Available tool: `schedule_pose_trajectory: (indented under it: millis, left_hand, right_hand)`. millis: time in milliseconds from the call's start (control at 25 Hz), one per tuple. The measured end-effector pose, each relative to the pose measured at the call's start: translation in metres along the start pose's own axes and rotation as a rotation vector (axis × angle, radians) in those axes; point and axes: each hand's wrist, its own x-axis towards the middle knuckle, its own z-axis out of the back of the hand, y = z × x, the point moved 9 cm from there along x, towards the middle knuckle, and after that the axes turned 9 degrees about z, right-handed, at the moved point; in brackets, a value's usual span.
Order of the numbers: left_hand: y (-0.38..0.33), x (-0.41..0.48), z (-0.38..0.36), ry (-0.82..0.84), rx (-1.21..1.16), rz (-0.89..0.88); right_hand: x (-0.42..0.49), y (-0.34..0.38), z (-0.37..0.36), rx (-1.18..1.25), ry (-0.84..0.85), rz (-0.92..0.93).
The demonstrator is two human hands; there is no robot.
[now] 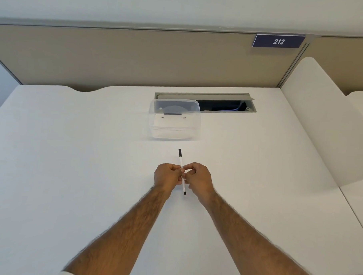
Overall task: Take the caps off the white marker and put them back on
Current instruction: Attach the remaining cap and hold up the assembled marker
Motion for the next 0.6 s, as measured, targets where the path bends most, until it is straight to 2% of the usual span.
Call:
schedule_pose_trajectory:
  millis: [600]
  left_hand:
    - [0.004, 0.017, -0.013, -0.038, 0.154, -0.010]
  right_hand:
    - [0.007, -0.015, -0.009, -0.270, -0.014, -0.002]
